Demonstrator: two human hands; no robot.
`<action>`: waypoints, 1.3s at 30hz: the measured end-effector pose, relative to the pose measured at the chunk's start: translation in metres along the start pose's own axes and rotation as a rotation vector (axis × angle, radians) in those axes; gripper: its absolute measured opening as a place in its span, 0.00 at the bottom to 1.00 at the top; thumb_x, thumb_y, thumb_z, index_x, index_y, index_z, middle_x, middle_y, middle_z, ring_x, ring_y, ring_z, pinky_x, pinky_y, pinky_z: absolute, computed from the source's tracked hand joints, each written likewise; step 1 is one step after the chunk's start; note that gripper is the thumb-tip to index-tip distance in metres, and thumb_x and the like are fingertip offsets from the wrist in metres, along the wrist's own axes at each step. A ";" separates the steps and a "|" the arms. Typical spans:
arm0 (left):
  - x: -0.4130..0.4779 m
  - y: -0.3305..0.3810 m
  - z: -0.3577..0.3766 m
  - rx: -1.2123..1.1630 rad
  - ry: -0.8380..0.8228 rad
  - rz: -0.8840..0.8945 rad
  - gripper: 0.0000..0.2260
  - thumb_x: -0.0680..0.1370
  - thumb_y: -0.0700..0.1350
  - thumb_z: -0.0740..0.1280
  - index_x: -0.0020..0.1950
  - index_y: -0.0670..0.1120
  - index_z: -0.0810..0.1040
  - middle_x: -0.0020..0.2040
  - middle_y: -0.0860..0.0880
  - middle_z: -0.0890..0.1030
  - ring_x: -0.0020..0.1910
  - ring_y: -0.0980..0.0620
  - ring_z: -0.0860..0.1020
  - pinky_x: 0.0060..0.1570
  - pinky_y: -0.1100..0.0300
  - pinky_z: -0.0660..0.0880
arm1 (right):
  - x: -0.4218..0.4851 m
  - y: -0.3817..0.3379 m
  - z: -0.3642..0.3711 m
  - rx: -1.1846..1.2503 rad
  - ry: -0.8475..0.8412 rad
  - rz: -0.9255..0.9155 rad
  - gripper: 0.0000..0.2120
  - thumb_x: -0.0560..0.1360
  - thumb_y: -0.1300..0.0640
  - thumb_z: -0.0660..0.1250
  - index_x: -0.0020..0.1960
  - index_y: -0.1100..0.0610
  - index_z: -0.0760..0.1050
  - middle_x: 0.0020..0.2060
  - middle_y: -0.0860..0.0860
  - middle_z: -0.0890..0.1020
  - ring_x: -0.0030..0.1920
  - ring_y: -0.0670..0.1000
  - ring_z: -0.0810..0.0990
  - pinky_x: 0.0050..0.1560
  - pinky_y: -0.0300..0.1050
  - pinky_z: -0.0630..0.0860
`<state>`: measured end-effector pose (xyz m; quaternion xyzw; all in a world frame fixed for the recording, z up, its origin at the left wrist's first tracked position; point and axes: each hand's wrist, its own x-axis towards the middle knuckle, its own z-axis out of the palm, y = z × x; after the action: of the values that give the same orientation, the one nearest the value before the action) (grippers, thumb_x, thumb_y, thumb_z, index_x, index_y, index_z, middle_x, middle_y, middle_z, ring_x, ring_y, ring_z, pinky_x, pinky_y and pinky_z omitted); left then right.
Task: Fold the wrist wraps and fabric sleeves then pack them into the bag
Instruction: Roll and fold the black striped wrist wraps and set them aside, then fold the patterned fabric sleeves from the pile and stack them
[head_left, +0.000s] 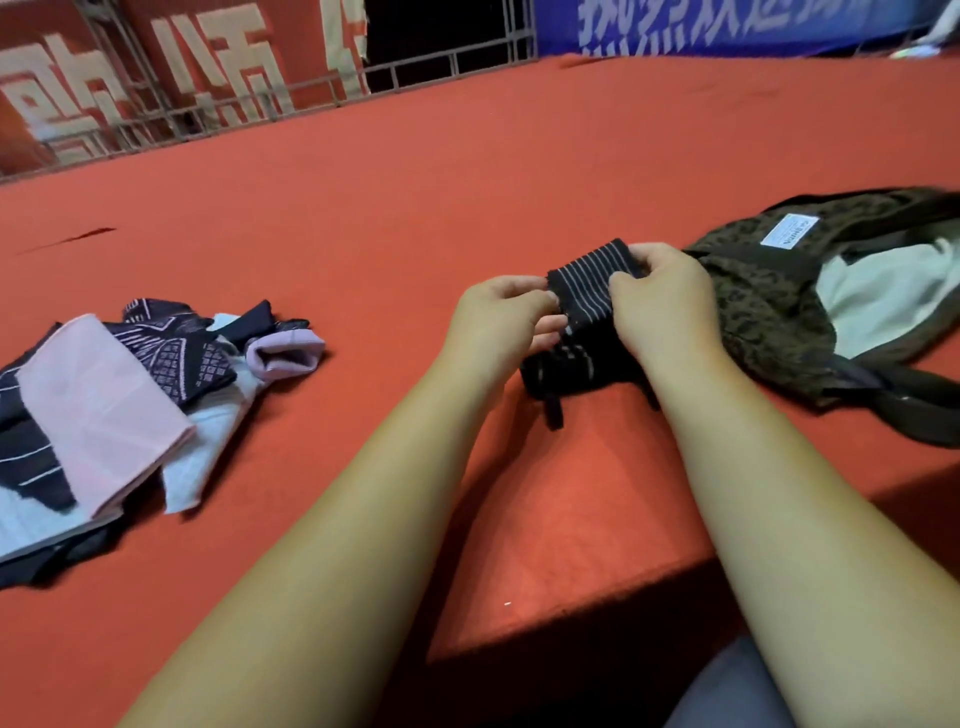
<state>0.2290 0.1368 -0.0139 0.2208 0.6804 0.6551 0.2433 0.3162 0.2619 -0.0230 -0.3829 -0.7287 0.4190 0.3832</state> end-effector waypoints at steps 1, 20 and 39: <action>0.002 -0.002 0.009 0.043 -0.011 -0.001 0.09 0.82 0.34 0.67 0.62 0.41 0.81 0.53 0.43 0.87 0.45 0.49 0.88 0.51 0.54 0.86 | 0.005 0.007 -0.001 -0.036 0.001 0.021 0.19 0.78 0.61 0.63 0.66 0.54 0.83 0.57 0.51 0.86 0.58 0.53 0.83 0.56 0.44 0.77; -0.024 -0.014 -0.001 0.332 0.042 0.089 0.14 0.79 0.34 0.62 0.51 0.49 0.84 0.49 0.47 0.87 0.48 0.50 0.87 0.55 0.52 0.85 | -0.005 0.008 0.005 -0.401 0.150 0.019 0.17 0.79 0.53 0.66 0.66 0.49 0.80 0.68 0.55 0.73 0.70 0.63 0.70 0.71 0.58 0.68; -0.122 -0.016 -0.228 0.619 0.400 0.163 0.12 0.76 0.41 0.65 0.49 0.54 0.86 0.50 0.57 0.87 0.49 0.54 0.83 0.50 0.56 0.77 | -0.161 -0.090 0.150 -0.098 -0.482 -0.348 0.09 0.78 0.59 0.67 0.50 0.48 0.84 0.51 0.49 0.78 0.55 0.54 0.79 0.51 0.43 0.69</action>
<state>0.1837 -0.1181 -0.0195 0.2053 0.8604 0.4657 -0.0256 0.2292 0.0410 -0.0327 -0.1597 -0.8726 0.3903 0.2464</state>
